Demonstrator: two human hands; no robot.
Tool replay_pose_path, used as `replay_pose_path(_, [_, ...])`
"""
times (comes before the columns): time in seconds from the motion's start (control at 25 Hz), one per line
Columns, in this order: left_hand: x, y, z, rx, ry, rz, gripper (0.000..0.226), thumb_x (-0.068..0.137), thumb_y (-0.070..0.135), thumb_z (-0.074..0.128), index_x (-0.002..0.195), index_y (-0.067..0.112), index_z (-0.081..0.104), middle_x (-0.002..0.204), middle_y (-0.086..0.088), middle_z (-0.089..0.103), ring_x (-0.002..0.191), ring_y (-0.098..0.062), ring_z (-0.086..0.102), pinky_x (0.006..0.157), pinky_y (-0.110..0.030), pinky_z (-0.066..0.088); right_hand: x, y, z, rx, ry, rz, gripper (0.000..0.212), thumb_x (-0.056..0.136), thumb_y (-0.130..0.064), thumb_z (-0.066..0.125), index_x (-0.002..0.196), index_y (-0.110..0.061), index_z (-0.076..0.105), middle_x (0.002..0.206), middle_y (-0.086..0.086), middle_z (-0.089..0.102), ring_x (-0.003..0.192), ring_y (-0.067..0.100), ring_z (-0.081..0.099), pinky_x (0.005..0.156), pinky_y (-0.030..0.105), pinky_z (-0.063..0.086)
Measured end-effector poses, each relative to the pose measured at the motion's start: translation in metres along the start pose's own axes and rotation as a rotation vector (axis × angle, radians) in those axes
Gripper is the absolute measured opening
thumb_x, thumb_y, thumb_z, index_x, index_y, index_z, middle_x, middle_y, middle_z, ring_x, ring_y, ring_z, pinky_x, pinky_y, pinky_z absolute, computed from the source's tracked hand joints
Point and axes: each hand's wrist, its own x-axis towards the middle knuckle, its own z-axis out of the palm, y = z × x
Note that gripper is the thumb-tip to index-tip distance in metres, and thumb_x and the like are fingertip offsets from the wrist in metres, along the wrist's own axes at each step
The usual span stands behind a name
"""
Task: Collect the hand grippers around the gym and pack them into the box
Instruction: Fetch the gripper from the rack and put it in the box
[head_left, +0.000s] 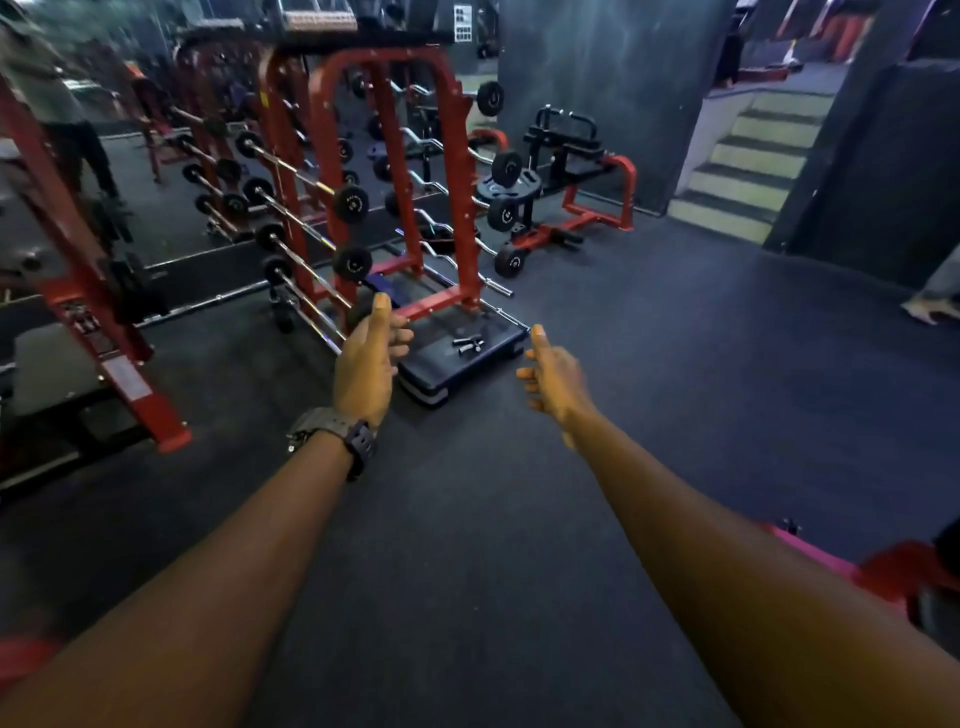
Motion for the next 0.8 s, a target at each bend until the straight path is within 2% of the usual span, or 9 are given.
replay_pose_path(0.2, [0.084,-0.022,0.037,0.022,-0.014,-0.004,0.076,0.078,0.075,0.033,0.113,0.015,0.064,0.116,-0.009,0.069,0.104,-0.023,0.063,0.094,-0.042,0.047,0.099,0.006,0.0,-0.031,-0.016,0.021,0.049,0.092,-0.069,0.041,0.085,-0.024,0.059,0.084,-0.002,0.068,0.07,0.016,0.058,0.065,0.034,0.049])
replay_pose_path(0.44, [0.242,-0.07,0.067,-0.017,0.003,-0.004,0.064,0.082,0.071,0.033,0.108,0.022,0.065,0.115,-0.009,0.069,0.099,-0.018,0.062,0.089,-0.038,0.046,0.252,0.006,0.047,-0.045,-0.012,0.075,0.048,0.095,-0.065,0.042,0.088,-0.02,0.06,0.086,0.002,0.068,0.071,0.017,0.057,0.07,0.035,0.047])
replay_pose_path(0.6, [0.363,-0.092,0.099,0.004,-0.056,-0.056,0.062,0.083,0.072,0.033,0.106,0.023,0.063,0.112,-0.006,0.07,0.095,-0.016,0.062,0.086,-0.035,0.047,0.354,-0.007,0.073,-0.089,-0.001,0.123,0.047,0.096,-0.064,0.04,0.089,-0.021,0.058,0.086,0.001,0.067,0.076,0.017,0.058,0.076,0.039,0.048])
replay_pose_path(0.8, [0.492,-0.111,0.154,0.019,-0.137,-0.085,0.056,0.085,0.073,0.032,0.099,0.028,0.062,0.107,-0.002,0.07,0.094,-0.016,0.063,0.086,-0.036,0.048,0.481,-0.03,0.085,-0.072,-0.013,0.128,0.046,0.098,-0.06,0.039,0.089,-0.019,0.057,0.084,-0.001,0.063,0.076,0.014,0.056,0.077,0.036,0.047])
